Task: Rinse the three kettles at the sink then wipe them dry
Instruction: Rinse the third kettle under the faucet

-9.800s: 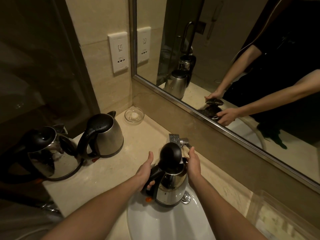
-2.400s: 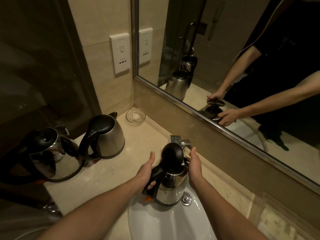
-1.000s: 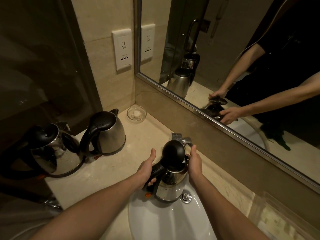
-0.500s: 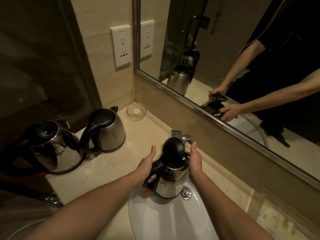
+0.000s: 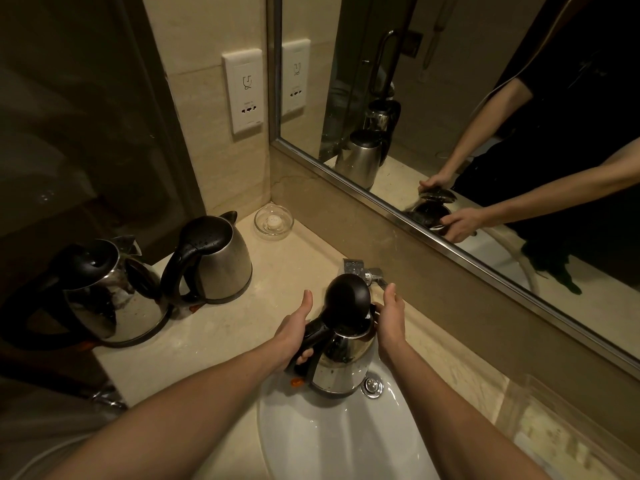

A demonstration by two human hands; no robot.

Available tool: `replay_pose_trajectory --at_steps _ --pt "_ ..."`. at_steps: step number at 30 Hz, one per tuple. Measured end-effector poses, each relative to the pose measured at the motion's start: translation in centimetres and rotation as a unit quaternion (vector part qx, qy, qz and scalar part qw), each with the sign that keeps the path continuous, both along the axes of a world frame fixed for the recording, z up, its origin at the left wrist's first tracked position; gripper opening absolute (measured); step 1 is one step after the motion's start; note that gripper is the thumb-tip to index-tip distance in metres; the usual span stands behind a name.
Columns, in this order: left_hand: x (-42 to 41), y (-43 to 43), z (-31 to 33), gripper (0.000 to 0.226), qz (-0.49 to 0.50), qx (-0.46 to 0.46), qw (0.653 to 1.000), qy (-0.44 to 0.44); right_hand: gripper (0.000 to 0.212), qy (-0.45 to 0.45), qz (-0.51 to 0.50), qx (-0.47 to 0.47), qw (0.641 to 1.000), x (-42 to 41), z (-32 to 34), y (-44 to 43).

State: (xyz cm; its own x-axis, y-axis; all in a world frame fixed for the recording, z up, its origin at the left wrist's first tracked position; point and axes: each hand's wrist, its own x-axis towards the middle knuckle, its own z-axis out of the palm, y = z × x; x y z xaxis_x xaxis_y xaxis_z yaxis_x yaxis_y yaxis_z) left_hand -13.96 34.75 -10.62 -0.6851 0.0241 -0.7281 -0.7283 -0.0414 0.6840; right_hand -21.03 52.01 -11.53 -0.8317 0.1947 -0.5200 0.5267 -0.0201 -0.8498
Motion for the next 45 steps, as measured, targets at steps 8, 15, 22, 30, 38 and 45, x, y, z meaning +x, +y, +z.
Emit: replay_pose_trajectory --at_steps 8,15,22,30,38,45 --pt "-0.2 0.1 0.0 0.087 0.002 0.000 1.000 -0.004 0.073 0.034 0.009 0.004 0.999 0.2 0.5 0.2" --pt "-0.1 0.2 0.4 0.085 -0.001 -0.003 1.000 -0.004 0.090 0.020 0.006 -0.007 1.000 0.3 0.7 0.0" --pt "0.0 0.3 0.3 0.085 -0.004 0.000 1.000 -0.011 0.098 0.012 0.004 -0.018 1.000 0.5 0.9 0.0" --pt "0.1 0.4 0.3 0.086 -0.009 -0.004 1.000 -0.007 0.073 0.017 -0.001 -0.021 1.000 0.7 1.5 0.1" --pt "0.7 0.3 -0.4 0.104 -0.004 -0.013 1.000 -0.014 0.075 0.021 0.055 -0.032 0.998 1.3 2.1 0.4" --pt "2.2 0.3 -0.5 0.100 -0.016 -0.027 0.999 0.007 0.147 -0.007 0.155 -0.042 0.987 2.9 2.4 1.1"
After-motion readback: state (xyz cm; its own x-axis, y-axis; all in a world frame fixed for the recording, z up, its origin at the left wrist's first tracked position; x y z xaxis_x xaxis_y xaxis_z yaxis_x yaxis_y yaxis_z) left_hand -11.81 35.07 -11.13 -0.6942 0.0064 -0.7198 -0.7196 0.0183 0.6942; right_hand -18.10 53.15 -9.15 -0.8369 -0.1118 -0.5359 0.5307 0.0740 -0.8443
